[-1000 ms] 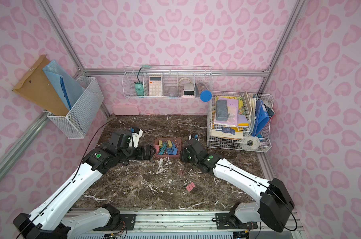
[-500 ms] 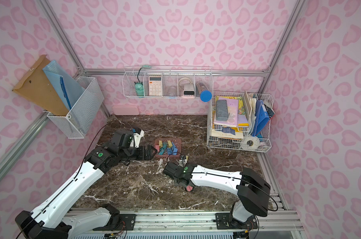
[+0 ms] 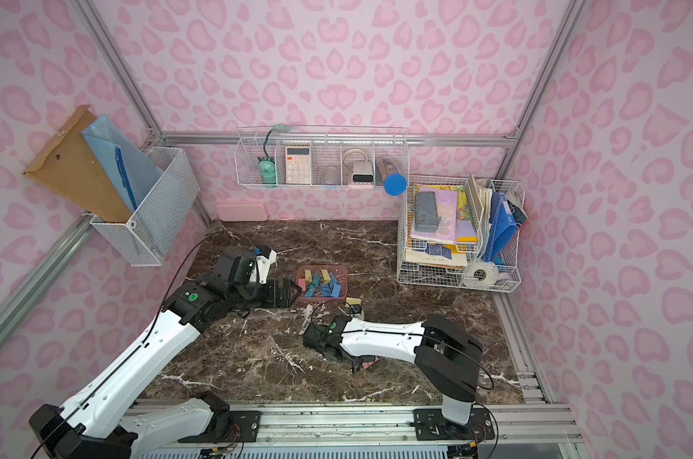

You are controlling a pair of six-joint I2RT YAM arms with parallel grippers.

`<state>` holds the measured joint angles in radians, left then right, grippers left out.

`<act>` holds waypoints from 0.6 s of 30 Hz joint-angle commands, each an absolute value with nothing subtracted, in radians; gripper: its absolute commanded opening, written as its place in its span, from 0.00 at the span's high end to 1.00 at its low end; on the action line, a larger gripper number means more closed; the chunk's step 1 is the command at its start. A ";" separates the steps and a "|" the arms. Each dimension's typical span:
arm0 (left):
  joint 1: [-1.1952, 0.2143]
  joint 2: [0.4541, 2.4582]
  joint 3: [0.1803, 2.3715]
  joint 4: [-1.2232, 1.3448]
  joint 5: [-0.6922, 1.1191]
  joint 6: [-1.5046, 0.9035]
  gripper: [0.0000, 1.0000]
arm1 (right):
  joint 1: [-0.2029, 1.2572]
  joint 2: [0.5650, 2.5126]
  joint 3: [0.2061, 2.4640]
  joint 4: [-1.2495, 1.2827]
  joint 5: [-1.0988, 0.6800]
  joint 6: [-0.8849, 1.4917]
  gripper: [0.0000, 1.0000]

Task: Put the binder clips in the storage box
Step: Pick up the binder clip at the center of the board.

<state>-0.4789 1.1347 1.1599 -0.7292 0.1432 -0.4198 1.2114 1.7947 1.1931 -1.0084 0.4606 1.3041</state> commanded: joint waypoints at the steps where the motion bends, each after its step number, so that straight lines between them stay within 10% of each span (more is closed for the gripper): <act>1: -0.479 1.140 1.167 -0.718 0.152 -0.423 0.01 | 1.216 1.810 1.207 -1.053 0.484 1.333 0.79; 18: -0.479 1.130 1.163 -0.720 0.150 -0.426 0.01 | 1.189 1.671 1.222 -1.118 0.644 1.340 1.00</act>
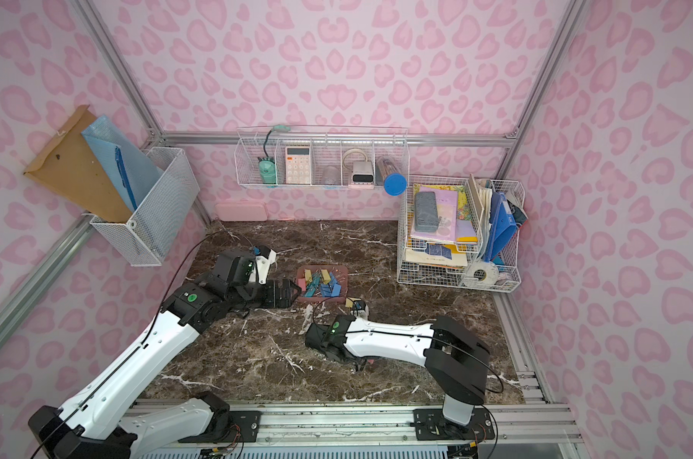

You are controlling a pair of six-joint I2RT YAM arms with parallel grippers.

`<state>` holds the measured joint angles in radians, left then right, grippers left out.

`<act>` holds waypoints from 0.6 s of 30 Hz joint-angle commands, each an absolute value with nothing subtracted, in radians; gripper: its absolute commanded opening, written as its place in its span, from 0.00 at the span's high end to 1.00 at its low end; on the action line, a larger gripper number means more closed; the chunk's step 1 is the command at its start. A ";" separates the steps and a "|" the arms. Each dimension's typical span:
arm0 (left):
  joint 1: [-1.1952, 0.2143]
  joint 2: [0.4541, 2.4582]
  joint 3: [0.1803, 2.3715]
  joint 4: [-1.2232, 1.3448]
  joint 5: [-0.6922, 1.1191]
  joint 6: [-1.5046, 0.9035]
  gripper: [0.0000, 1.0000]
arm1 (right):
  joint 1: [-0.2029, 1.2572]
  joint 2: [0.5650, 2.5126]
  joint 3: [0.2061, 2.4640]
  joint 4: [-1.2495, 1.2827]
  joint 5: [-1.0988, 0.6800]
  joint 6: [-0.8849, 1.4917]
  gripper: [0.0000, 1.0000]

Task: Put the binder clips in the storage box
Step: Pick up the binder clip at the center of the board.

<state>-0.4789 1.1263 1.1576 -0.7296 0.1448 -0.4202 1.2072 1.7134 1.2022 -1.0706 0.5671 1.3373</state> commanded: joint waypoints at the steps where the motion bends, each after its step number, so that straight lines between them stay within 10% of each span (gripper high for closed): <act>1: -0.478 1.133 1.163 -0.715 0.154 -0.428 0.01 | 1.178 1.649 1.229 -1.112 0.656 1.322 1.00; 18: -0.479 1.132 1.143 -0.638 0.307 -0.434 0.01 | 0.812 1.359 1.020 -0.108 0.296 0.855 1.00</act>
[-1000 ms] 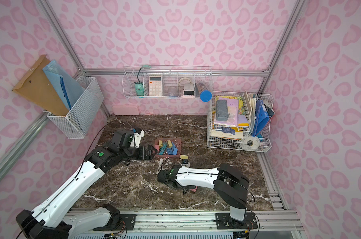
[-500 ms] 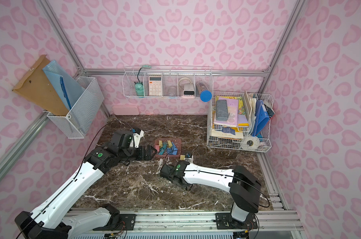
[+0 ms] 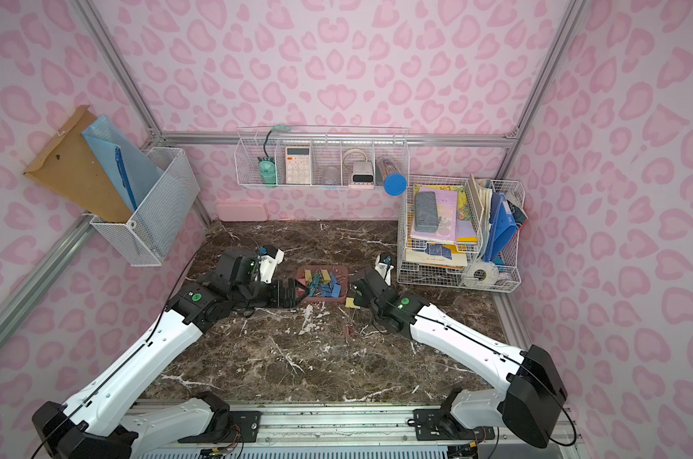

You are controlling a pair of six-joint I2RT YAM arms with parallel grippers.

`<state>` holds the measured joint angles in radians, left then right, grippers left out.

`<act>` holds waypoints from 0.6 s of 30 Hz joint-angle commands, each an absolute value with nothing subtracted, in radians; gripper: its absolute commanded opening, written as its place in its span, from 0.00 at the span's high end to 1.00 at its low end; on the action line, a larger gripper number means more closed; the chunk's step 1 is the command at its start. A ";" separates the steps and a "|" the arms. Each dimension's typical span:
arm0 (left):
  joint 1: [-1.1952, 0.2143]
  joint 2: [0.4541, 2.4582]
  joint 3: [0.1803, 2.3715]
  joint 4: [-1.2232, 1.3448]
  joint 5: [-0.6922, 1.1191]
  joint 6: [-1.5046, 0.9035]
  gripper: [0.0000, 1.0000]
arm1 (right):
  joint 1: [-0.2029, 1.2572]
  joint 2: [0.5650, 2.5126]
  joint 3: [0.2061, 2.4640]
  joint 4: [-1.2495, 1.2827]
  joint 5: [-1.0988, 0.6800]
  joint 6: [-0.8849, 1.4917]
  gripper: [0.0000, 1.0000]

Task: Put the binder clips in the storage box
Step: Pick up the binder clip at the center of the board, then place the binder clip in the storage box.

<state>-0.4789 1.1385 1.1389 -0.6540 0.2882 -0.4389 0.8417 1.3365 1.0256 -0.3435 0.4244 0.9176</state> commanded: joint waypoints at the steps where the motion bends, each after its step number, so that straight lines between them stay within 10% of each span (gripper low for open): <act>1: -0.480 1.132 1.145 -0.638 0.305 -0.434 0.01 | 0.800 1.382 1.022 -0.088 0.277 0.853 1.00; 18: -0.479 1.121 1.162 -0.660 0.293 -0.440 0.01 | 0.669 1.786 1.191 0.125 0.015 0.851 1.00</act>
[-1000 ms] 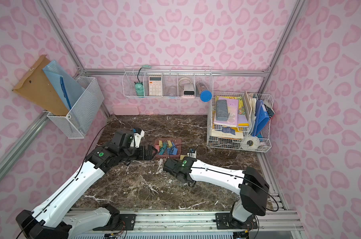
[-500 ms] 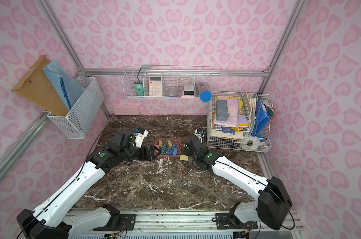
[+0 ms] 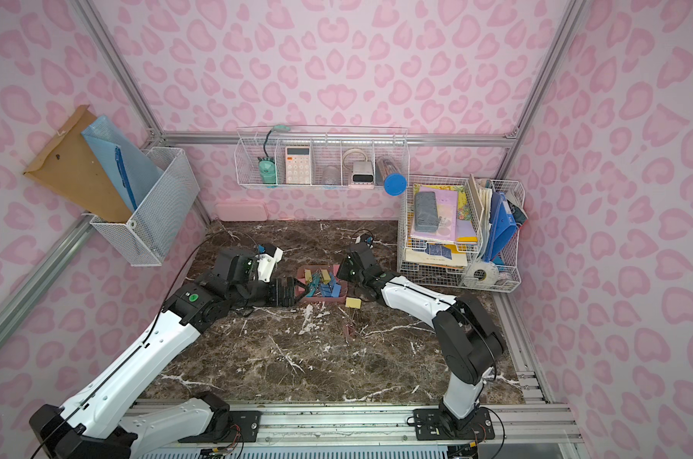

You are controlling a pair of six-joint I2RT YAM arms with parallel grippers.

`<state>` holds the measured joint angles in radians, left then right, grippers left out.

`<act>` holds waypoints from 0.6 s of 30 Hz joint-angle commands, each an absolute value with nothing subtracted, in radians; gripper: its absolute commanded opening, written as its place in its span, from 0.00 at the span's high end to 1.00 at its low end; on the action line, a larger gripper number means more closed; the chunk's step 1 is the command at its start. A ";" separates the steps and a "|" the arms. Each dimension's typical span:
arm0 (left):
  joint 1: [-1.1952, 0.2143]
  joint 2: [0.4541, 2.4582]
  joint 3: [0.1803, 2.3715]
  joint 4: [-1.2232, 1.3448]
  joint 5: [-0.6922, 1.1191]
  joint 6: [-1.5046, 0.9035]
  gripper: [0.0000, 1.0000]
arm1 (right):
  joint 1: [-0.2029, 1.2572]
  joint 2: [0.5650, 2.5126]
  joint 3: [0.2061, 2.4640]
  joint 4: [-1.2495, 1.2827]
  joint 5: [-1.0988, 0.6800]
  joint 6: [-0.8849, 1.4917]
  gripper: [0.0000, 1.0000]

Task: Put the binder clips in the storage box
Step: Place the binder clip in the storage box.

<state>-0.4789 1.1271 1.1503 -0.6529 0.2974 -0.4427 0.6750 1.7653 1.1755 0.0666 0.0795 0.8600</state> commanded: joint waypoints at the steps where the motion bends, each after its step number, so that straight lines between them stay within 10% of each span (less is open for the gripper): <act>1: -0.480 1.120 1.161 -0.660 0.292 -0.439 0.01 | 0.669 1.796 1.196 0.131 0.005 0.850 1.00; 18: -0.479 1.143 1.177 -0.679 0.273 -0.451 0.01 | 0.616 1.989 1.272 0.169 -0.135 0.851 1.00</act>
